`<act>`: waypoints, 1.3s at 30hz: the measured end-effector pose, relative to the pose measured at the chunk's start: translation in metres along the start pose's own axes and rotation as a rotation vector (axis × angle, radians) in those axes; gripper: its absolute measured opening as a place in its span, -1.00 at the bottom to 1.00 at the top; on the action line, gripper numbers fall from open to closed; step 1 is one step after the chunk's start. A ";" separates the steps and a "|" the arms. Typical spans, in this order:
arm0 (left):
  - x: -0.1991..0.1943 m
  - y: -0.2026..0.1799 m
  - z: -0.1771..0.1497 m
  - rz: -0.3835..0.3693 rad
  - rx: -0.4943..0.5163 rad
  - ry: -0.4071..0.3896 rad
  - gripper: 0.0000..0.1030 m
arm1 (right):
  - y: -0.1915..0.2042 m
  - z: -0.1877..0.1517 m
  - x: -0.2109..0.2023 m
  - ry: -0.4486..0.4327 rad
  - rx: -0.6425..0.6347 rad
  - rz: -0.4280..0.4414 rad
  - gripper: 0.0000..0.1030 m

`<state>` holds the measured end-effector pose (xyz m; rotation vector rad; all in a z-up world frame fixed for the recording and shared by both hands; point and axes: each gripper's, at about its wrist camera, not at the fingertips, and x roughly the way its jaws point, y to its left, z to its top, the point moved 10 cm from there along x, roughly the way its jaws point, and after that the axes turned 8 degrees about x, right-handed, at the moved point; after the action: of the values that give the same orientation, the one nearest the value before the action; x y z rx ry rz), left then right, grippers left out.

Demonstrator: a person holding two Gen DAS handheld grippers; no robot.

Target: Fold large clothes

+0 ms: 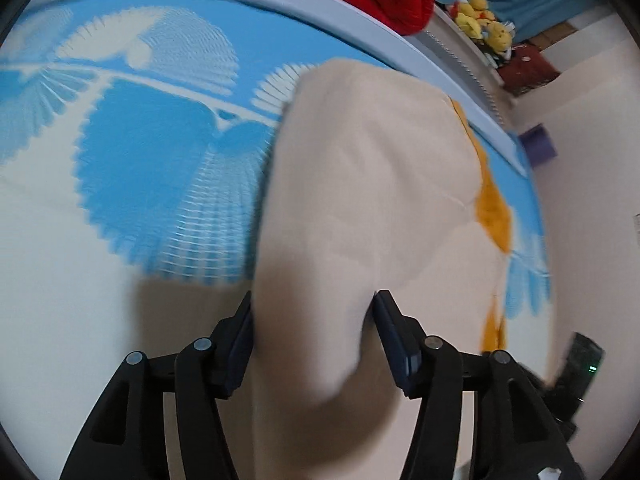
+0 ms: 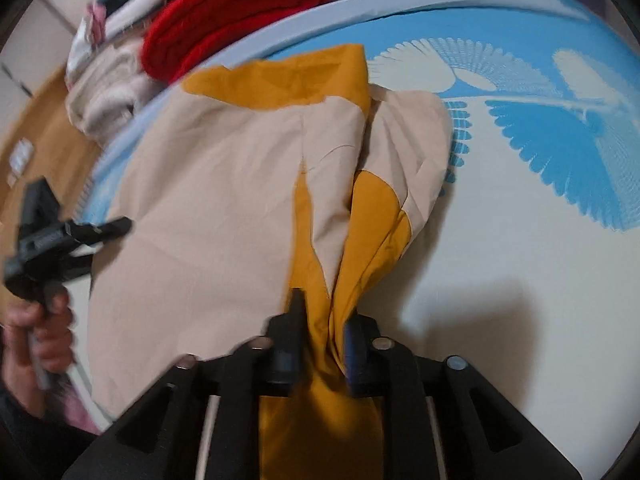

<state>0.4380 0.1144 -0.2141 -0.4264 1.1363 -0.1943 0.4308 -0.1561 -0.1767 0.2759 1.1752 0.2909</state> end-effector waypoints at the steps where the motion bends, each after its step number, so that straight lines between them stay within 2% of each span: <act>1: -0.010 0.001 0.001 0.029 0.016 -0.025 0.05 | -0.004 0.000 -0.003 -0.008 -0.022 -0.032 -0.27; 4: -0.048 -0.008 -0.003 0.103 0.045 -0.108 0.12 | -0.007 -0.001 -0.023 -0.067 -0.099 -0.146 -0.19; 8: -0.092 -0.033 -0.022 0.168 0.109 -0.206 0.59 | -0.003 -0.005 -0.063 -0.142 -0.140 -0.202 -0.05; 11: -0.121 -0.058 -0.050 0.196 0.165 -0.270 0.83 | 0.006 -0.017 -0.097 -0.193 -0.148 -0.226 0.02; 14: -0.147 -0.079 -0.081 0.224 0.214 -0.322 0.94 | 0.017 -0.039 -0.133 -0.228 -0.147 -0.230 0.07; 20: -0.183 -0.110 -0.144 0.260 0.271 -0.381 0.95 | 0.036 -0.080 -0.197 -0.308 -0.142 -0.237 0.21; 24: -0.202 -0.124 -0.180 0.269 0.283 -0.403 0.95 | 0.042 -0.115 -0.228 -0.331 -0.126 -0.232 0.55; 25: -0.203 -0.126 -0.186 0.269 0.280 -0.404 0.95 | 0.044 -0.126 -0.234 -0.331 -0.122 -0.228 0.65; 29: -0.204 -0.134 -0.216 0.295 0.274 -0.390 0.95 | 0.051 -0.162 -0.246 -0.332 -0.130 -0.231 0.79; 32: -0.191 -0.133 -0.240 0.299 0.261 -0.349 0.95 | 0.055 -0.186 -0.244 -0.310 -0.128 -0.228 0.90; 35: -0.176 -0.122 -0.243 0.343 0.232 -0.312 0.95 | 0.061 -0.203 -0.242 -0.310 -0.139 -0.225 0.92; 39: -0.167 -0.119 -0.230 0.368 0.243 -0.330 0.95 | 0.061 -0.210 -0.228 -0.315 -0.141 -0.241 0.93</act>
<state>0.1674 0.0149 -0.1049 -0.0260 0.8344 0.0608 0.1488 -0.1704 -0.0340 0.0510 0.8616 0.1121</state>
